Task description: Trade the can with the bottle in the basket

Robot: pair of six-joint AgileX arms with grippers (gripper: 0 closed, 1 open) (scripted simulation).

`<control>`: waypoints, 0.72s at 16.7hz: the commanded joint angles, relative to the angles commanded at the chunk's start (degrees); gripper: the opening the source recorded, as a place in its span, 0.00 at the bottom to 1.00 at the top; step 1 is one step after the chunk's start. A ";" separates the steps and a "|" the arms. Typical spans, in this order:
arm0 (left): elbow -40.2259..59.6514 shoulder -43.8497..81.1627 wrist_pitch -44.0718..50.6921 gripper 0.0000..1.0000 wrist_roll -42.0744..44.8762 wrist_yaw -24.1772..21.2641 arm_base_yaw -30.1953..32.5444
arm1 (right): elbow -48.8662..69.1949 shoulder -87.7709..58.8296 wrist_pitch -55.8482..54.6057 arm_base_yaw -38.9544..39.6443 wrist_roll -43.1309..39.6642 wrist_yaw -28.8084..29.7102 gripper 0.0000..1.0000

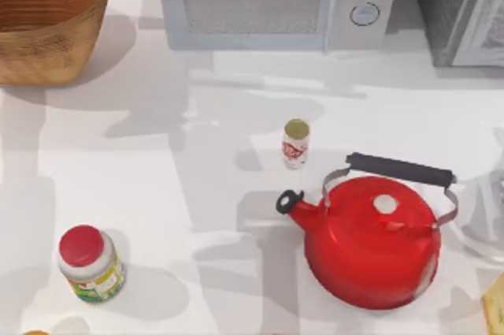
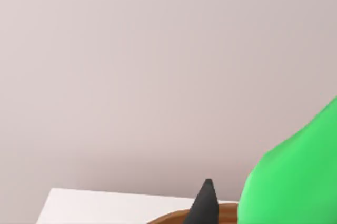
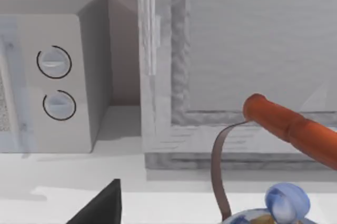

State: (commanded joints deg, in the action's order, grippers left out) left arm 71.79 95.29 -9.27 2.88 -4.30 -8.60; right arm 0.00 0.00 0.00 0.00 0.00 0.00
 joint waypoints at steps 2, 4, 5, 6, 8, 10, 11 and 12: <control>5.12 1.14 5.73 0.00 0.06 -1.47 1.59 | 0.00 0.00 0.00 0.00 0.00 0.00 1.00; 8.12 1.83 9.03 0.00 0.14 -2.55 2.57 | 0.00 0.00 0.00 0.00 0.00 0.00 1.00; 8.81 1.96 9.80 0.00 0.16 -2.84 2.78 | 0.00 0.00 0.00 0.00 0.00 0.00 1.00; 8.99 1.99 10.01 0.00 0.16 -2.92 2.84 | 0.00 0.00 0.00 0.00 0.00 0.00 1.00; 8.99 1.99 10.01 0.00 0.16 -2.92 2.84 | 0.00 0.00 0.00 0.00 0.00 0.00 1.00; 8.78 1.73 9.89 0.00 0.24 -2.84 2.56 | 0.00 0.00 0.00 0.00 0.00 0.00 1.00; 8.85 1.92 9.78 0.00 0.24 -2.83 2.57 | 0.00 0.00 0.00 0.00 0.00 0.00 1.00; 9.12 2.68 9.31 0.00 0.22 -2.81 2.64 | 0.00 0.00 0.00 0.00 0.00 0.00 1.00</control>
State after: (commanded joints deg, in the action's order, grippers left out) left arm 80.91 97.97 0.04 3.10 -7.10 -5.96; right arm 0.00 0.00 0.00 0.00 0.00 0.00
